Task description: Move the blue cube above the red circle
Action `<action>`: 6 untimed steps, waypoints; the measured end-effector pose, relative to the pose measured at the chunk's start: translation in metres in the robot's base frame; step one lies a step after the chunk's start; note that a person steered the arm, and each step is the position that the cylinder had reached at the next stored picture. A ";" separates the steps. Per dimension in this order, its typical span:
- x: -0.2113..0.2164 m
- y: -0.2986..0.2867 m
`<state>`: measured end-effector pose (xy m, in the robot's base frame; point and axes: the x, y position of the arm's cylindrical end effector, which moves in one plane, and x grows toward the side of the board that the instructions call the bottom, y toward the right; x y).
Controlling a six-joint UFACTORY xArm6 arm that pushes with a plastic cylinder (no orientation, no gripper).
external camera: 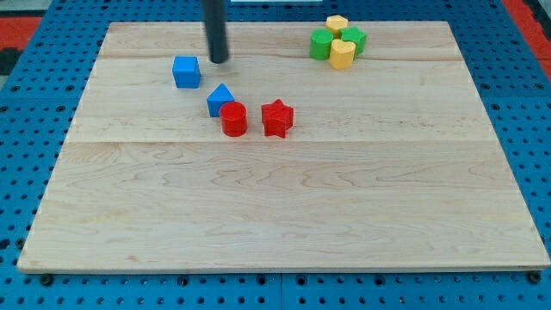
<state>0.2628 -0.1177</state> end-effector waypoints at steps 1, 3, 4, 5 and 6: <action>0.013 -0.041; 0.126 0.036; 0.113 0.021; 0.082 0.010; 0.063 0.012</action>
